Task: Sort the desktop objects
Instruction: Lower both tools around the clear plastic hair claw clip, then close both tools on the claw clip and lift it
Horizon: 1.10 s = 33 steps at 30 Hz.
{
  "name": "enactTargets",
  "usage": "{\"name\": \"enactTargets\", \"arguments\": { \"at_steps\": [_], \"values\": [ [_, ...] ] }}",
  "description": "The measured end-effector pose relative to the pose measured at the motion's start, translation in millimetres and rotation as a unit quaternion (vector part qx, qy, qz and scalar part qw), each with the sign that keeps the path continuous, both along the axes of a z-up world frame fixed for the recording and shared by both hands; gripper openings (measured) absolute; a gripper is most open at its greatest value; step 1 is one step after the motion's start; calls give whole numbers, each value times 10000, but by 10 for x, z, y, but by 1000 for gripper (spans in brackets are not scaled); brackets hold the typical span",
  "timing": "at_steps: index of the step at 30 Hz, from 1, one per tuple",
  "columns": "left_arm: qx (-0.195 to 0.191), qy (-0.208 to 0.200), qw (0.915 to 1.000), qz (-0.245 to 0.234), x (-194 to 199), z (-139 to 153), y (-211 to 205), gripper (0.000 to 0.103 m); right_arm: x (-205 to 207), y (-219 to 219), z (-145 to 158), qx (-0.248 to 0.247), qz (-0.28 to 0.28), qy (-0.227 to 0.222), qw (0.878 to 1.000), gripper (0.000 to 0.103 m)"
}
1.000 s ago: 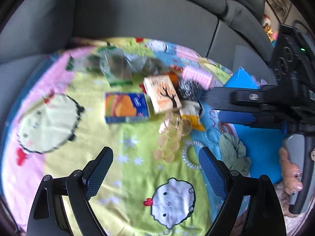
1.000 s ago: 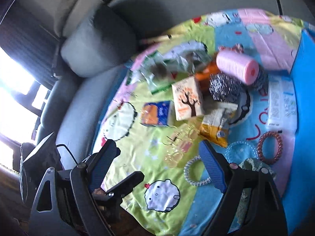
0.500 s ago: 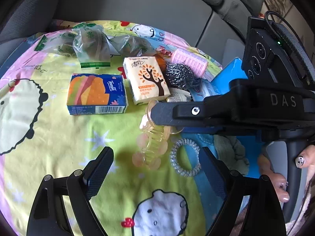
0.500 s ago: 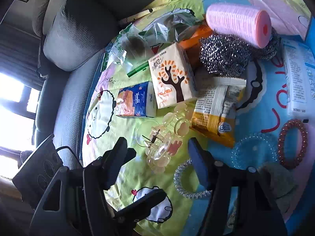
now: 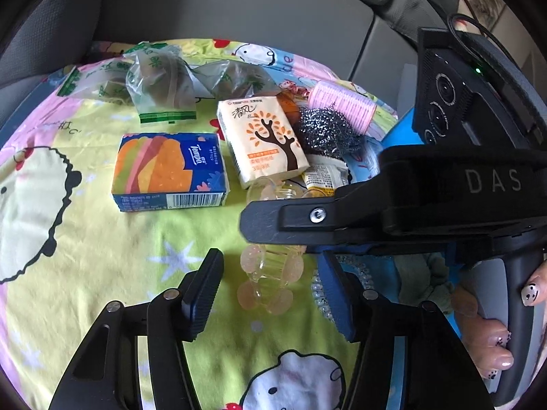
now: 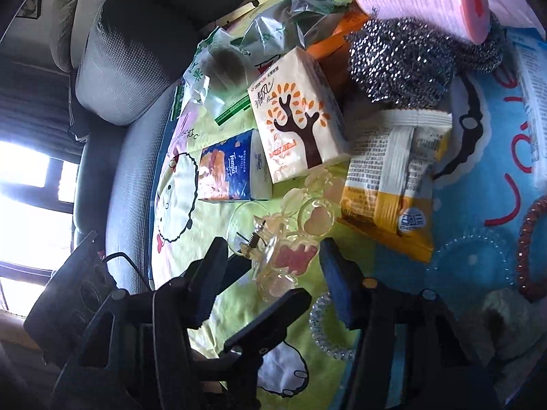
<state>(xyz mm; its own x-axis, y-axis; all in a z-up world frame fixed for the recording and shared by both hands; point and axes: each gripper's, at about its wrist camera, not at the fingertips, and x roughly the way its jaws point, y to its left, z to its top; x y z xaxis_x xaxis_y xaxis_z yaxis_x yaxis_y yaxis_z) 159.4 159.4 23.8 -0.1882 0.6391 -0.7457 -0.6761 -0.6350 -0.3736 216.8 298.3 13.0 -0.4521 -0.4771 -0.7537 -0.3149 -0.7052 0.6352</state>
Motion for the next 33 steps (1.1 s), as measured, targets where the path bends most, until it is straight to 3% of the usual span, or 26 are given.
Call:
{"name": "enactTargets", "arguments": {
  "at_steps": [2, 5, 15, 33],
  "values": [
    [-67, 78, 9999, 49, -3, -20, 28, 46, 3, -20, 2, 8, 2, 14, 10000, 53],
    [-54, 76, 9999, 42, -26, -28, 56, 41, 6, -52, 14, 64, 7, 73, 10000, 52],
    [-60, -21, 10000, 29, 13, 37, 123, 40, 41, -132, 102, 220, 91, 154, 9996, 52],
    [122, 588, 9982, -42, 342, 620, -56, 40, 351, -245, 714, 606, 152, 918, 9938, 52]
  ]
}}
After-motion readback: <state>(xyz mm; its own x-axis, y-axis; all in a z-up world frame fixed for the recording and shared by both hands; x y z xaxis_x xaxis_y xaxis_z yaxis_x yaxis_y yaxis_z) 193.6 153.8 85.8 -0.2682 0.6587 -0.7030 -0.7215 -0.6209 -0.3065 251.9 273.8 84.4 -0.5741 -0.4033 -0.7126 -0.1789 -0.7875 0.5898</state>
